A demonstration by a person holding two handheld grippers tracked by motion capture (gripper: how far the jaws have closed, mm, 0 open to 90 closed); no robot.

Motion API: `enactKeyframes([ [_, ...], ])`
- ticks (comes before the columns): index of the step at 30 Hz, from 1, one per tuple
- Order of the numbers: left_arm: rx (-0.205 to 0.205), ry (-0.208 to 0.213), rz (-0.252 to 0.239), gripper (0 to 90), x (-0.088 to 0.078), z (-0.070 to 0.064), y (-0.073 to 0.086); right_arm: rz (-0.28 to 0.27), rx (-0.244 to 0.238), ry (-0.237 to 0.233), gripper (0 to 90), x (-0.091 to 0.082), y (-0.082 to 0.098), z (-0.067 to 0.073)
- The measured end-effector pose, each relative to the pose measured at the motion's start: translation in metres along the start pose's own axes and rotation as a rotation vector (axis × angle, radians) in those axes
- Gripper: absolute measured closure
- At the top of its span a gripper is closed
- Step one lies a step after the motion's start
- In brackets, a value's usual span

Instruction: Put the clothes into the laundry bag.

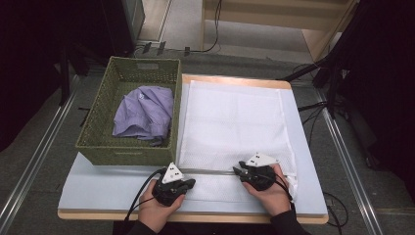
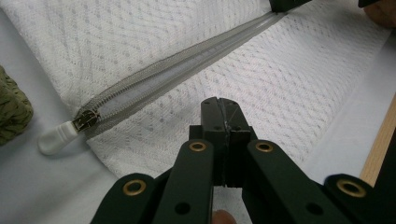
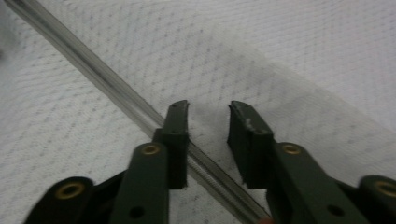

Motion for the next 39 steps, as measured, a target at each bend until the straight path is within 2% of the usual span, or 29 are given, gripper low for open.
enactKeyframes([
  [2,-0.002,0.003,-0.001,90.0,0.001,0.000,0.000,0.015,-0.002,-0.036,83.2,0.000,0.000,0.003],
  [3,-0.003,0.005,-0.002,90.0,0.001,0.000,0.000,0.023,-0.017,-0.029,88.9,0.000,0.000,0.004],
  [4,-0.003,0.007,-0.002,90.0,0.001,0.000,0.000,0.030,-0.016,-0.020,90.0,0.000,-0.001,0.005],
  [6,-0.003,0.007,-0.002,90.0,0.001,0.000,0.000,0.038,-0.008,-0.012,90.0,0.000,-0.005,0.006],
  [7,-0.003,0.006,-0.003,90.0,0.001,0.000,0.000,0.026,0.004,-0.023,90.0,-0.002,-0.008,0.006],
  [10,-0.001,0.004,-0.002,90.0,0.001,0.000,0.000,-0.055,0.054,-0.086,90.0,-0.009,-0.024,0.009],
  [11,-0.001,0.006,-0.002,90.0,0.001,0.000,0.000,-0.088,0.062,-0.094,90.0,-0.011,-0.030,0.008],
  [12,-0.002,0.008,-0.005,90.0,0.001,0.000,0.000,-0.103,0.061,-0.081,90.0,-0.011,-0.034,0.007],
  [14,-0.003,0.010,-0.006,90.0,0.001,0.000,0.000,-0.098,0.067,-0.072,90.0,-0.006,-0.035,0.002],
  [16,-0.003,0.009,-0.004,90.0,0.001,0.000,0.000,-0.072,0.079,-0.043,90.0,0.005,-0.028,-0.006],
  [18,-0.004,0.009,-0.005,90.0,0.001,0.000,0.000,-0.049,0.092,-0.037,90.0,0.010,-0.021,-0.012],
  [20,-0.004,0.010,-0.005,90.0,0.001,0.000,0.000,-0.059,0.093,-0.078,86.9,0.005,-0.021,-0.011],
  [21,-0.004,0.010,-0.005,90.0,0.001,0.000,0.000,-0.060,0.099,-0.119,82.1,0.001,-0.021,-0.008],
  [22,-0.004,0.010,-0.006,90.0,0.001,0.000,0.000,-0.057,0.082,-0.146,76.1,-0.001,-0.021,-0.005],
  [26,-0.002,0.008,-0.005,90.0,0.001,0.000,0.000,0.008,-0.003,-0.138,65.1,0.006,-0.009,0.005],
  [27,0.000,0.007,-0.005,90.0,0.001,-0.001,0.000,0.022,-0.017,-0.124,64.6,0.009,-0.006,0.005],
  [29,-0.001,0.007,-0.006,90.0,0.001,-0.001,0.000,0.018,-0.025,-0.139,64.9,0.009,-0.005,0.009],
  [32,-0.002,0.008,-0.006,90.0,0.001,-0.001,0.000,0.023,-0.059,-0.135,64.3,0.009,-0.003,0.012],
  [34,-0.001,0.009,-0.009,90.0,0.001,-0.001,0.000,0.019,-0.077,-0.108,70.9,0.008,-0.002,0.011],
  [37,0.001,0.008,-0.009,90.0,0.001,-0.001,0.000,0.021,-0.054,-0.081,87.9,0.007,-0.003,0.007],
  [39,0.001,0.008,-0.008,90.0,0.001,-0.001,0.000,0.026,-0.046,-0.071,90.0,0.007,-0.005,0.006],
])
Point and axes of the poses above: each handheld gripper's, and its own axes: x roughly forward along the jaws, y roughly out of its underside, z roughly to its left, the point moved 7 cm from there along x, roughly forward along the jaws, and after that the axes turned 14 degrees about x, right-handed, at the moved point
